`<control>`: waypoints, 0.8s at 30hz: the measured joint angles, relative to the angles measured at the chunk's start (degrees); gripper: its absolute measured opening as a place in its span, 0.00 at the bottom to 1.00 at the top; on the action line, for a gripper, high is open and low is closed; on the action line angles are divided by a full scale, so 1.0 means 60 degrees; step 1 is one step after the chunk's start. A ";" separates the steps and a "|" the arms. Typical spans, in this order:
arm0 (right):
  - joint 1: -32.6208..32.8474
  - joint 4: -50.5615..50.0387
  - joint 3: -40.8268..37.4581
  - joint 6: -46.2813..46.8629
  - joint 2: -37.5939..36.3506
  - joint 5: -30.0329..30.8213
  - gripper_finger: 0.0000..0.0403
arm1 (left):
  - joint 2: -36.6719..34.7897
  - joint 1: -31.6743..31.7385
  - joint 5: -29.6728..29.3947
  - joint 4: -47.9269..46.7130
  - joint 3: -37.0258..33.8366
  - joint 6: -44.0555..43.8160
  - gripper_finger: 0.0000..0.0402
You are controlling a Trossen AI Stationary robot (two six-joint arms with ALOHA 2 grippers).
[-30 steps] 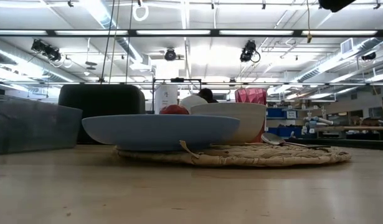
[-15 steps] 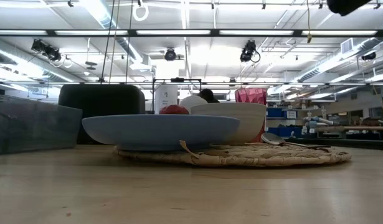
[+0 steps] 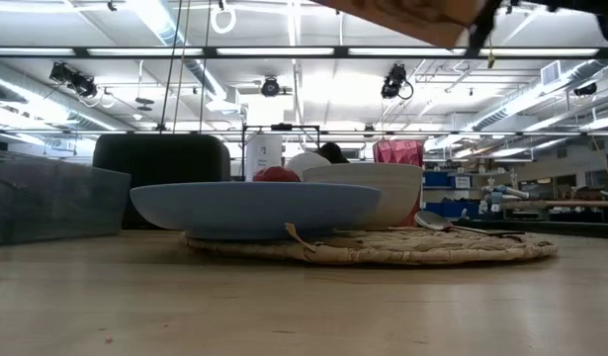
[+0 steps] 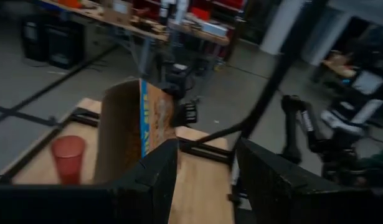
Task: Arrange a breakfast setting
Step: Pour the cereal from the cereal box into the white bowl
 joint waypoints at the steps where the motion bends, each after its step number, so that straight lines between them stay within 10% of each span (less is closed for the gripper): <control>1: 0.0003 -0.0495 -0.0134 0.0101 -0.0542 0.0025 0.70 | 0.0066 0.0003 -0.0228 0.0001 -0.0002 0.0032 0.43; 15: 0.0007 -0.9046 0.0321 0.0732 -0.7247 -0.0266 0.70 | 0.1592 0.1936 -0.1256 0.0013 -0.0009 -0.0251 0.43; 24: 0.0007 -1.2942 0.2072 0.0784 -0.7431 -0.0303 0.70 | 0.2221 0.2454 -0.1261 -0.0077 -0.0036 -0.0255 0.43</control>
